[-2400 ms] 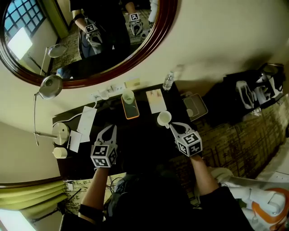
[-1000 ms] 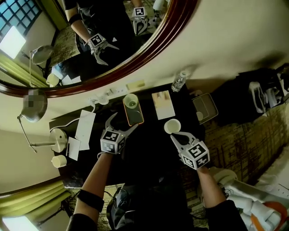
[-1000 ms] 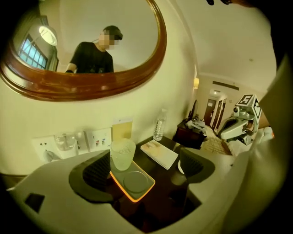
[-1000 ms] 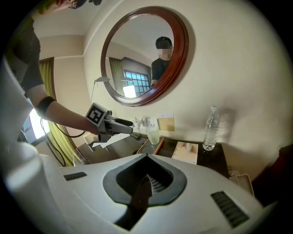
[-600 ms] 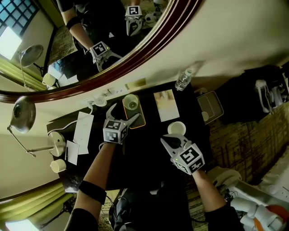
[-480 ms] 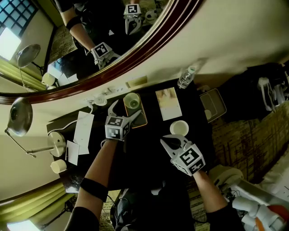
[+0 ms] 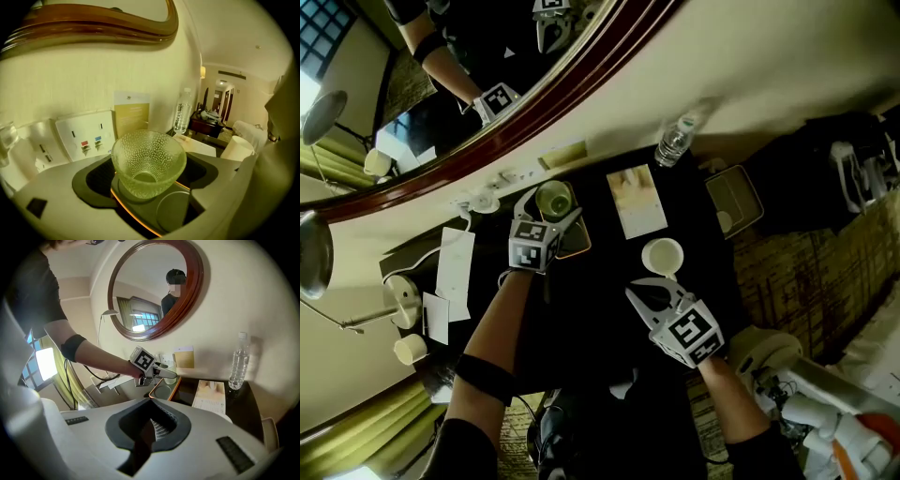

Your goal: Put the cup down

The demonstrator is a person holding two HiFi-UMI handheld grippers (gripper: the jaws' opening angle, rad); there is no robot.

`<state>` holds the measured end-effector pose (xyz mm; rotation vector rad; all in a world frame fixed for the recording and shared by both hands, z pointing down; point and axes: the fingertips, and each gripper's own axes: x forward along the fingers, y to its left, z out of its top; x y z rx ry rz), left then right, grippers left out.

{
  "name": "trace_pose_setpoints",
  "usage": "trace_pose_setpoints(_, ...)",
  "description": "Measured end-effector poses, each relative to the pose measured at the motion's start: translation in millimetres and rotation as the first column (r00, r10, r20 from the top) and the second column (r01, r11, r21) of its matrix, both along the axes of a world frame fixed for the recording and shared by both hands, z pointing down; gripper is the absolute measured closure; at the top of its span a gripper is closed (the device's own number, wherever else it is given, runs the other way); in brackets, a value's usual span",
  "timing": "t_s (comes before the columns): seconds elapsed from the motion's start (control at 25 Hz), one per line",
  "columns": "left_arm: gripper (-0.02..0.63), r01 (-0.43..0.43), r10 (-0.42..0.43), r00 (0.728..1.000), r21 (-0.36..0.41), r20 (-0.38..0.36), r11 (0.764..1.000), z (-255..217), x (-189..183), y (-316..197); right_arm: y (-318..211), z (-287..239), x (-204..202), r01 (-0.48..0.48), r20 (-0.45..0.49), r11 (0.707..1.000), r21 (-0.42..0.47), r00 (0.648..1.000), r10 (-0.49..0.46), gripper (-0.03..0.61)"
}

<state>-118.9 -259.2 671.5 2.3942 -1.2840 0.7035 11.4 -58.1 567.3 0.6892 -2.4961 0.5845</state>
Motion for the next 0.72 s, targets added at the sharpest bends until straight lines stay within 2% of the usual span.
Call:
trace_pose_setpoints(0.08,0.228,0.001,-0.001,1.000,0.006,0.019,1.000,3,1,-2,2,1,6,-0.005,-0.006,1.000,-0.003,1.000,0.005,0.572)
trace_pose_setpoints(0.2,0.233,-0.006,0.006,1.000,0.009,0.030,1.000,2,-1,1,8,3,8,-0.004,-0.006,1.000,-0.011,1.000,0.004,0.572)
trace_pose_setpoints(0.4,0.236,-0.042,0.042,0.999,0.032,0.009,0.999,-20,6,14,17,4,14,-0.006,-0.010,1.000,-0.023,1.000,0.006,0.572)
trace_pose_setpoints(0.72,0.236,-0.113,0.116,0.992,0.048,-0.058,0.992,-70,47,72,26,7,28,-0.034,-0.021,0.999,-0.033,0.999,0.034,0.572)
